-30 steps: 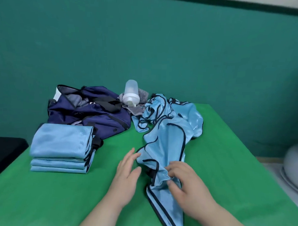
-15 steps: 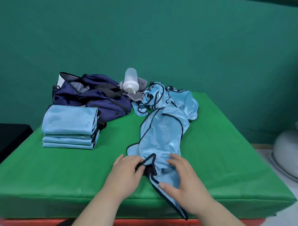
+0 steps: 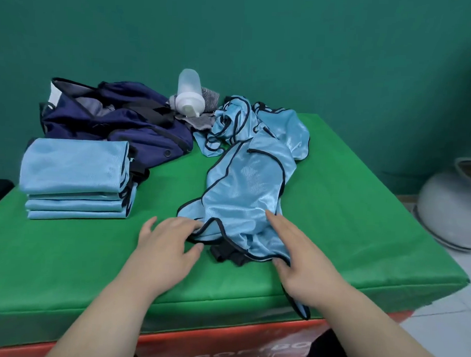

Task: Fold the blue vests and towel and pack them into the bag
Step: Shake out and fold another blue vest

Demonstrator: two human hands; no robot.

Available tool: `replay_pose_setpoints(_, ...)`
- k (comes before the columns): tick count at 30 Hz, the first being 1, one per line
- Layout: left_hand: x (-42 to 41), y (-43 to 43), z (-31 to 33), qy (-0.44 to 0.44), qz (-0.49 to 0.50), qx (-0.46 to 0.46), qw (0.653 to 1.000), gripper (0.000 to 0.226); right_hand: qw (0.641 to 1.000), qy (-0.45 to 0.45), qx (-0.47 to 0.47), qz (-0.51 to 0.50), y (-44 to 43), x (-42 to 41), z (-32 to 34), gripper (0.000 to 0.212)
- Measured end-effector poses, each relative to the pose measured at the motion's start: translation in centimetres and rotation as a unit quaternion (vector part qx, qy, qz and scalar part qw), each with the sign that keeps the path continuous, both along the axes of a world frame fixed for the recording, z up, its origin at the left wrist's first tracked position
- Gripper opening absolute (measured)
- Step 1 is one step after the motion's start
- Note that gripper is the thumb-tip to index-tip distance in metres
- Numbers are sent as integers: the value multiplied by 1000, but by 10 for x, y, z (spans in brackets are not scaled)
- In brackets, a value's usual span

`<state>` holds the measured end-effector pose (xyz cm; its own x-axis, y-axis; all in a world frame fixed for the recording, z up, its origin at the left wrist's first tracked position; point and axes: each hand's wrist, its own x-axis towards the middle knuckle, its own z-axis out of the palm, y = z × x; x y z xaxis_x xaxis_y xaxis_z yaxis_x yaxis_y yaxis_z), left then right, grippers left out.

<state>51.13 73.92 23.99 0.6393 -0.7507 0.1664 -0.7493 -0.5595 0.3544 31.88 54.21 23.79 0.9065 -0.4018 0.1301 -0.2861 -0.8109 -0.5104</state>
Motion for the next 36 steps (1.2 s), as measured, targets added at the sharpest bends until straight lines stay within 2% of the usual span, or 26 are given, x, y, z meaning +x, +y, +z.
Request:
replay_pose_setpoints(7, 5, 2, -3, -23, 31, 11, 999, 41, 996, 8, -53, -68, -29, -29, 10, 82)
replay_pose_setpoints(13, 8, 0, -3, -6, 36, -6, 999, 42, 992, 5, -129, 0, 12, -9, 27, 73)
replay_pose_setpoints(19, 17, 6, -4, 17, 36, -19, 999, 40, 982, -26, -182, 35, 66, 61, 29, 64)
replay_pose_setpoints(22, 24, 11, -5, 26, 35, -38, 998, 38, 976, 3, -214, 39, 79, 92, 26, 49)
replay_pose_setpoints(25, 32, 13, -7, 26, 35, -45, 998, 40, 971, 45, -233, 35, 78, 110, 20, 21)
replay_pose_setpoints(27, 36, 13, -8, 23, 37, -46, 998, 41, 967, 38, -249, 27, 76, 114, 17, 6)
replay_pose_setpoints(31, 41, 13, -10, 16, 35, -41, 998, 39, 969, 45, -244, 11, 75, 108, 20, 14)
replay_pose_setpoints(34, 41, 9, -9, 11, 31, -53, 998, 28, 983, 72, -172, 1, 72, 96, 31, 21)
replay_pose_setpoints(36, 38, 6, -9, 9, 18, -63, 998, 19, 989, 73, -129, -7, 71, 88, 40, 16)
